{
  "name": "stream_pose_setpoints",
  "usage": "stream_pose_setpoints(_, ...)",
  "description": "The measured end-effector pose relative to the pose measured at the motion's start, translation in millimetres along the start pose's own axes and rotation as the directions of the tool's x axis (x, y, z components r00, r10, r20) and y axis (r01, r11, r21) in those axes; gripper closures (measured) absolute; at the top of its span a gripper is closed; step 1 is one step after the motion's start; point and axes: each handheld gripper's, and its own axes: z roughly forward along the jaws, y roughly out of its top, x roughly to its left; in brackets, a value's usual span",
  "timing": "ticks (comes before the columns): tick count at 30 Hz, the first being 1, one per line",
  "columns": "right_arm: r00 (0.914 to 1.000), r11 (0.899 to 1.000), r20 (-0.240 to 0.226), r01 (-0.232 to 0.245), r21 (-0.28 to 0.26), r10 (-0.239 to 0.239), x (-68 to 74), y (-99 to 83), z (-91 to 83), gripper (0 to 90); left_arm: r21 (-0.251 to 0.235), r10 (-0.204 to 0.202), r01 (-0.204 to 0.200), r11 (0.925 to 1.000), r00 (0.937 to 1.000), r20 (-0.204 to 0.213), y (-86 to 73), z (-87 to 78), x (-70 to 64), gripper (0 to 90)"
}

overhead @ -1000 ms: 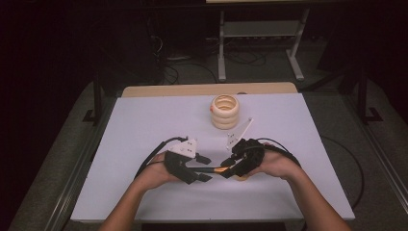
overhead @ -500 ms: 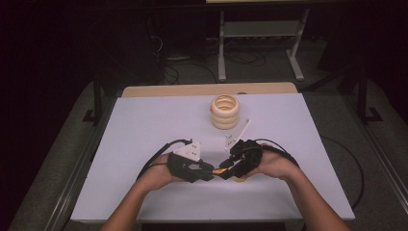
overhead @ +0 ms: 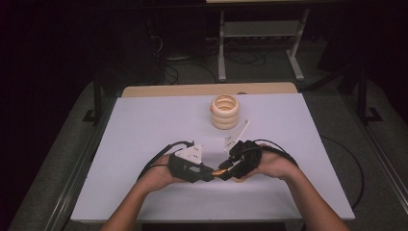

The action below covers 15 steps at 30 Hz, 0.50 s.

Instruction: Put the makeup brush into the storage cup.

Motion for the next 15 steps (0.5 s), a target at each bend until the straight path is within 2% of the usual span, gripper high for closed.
stream_pose_setpoints(10,1.0000,1.000,-0.003,-0.008,-0.025,0.008,-4.1,-2.9,0.4,61.1,-0.007,-0.010,0.010,0.9999,0.9999,0.000,-1.1,-1.4,1.8,74.6)
stream_pose_setpoints(11,0.9999,0.999,0.002,-0.017,-0.038,0.017,-5.2,-4.0,-0.7,58.9,-0.009,-0.009,0.009,0.9999,0.9999,-0.012,-1.2,-3.3,2.4,74.7)
stream_pose_setpoints(13,0.9994,0.998,0.012,-0.030,-0.058,0.031,-6.1,-5.2,-2.5,52.6,-0.001,-0.005,0.005,1.0000,1.0000,-0.006,-1.5,-4.9,3.3,74.7)
stream_pose_setpoints(15,0.9985,0.995,0.021,-0.049,-0.090,0.051,-7.1,-5.7,-5.8,44.7,-0.013,-0.032,0.031,0.9994,0.9995,-0.007,-2.2,-3.7,2.5,74.7)
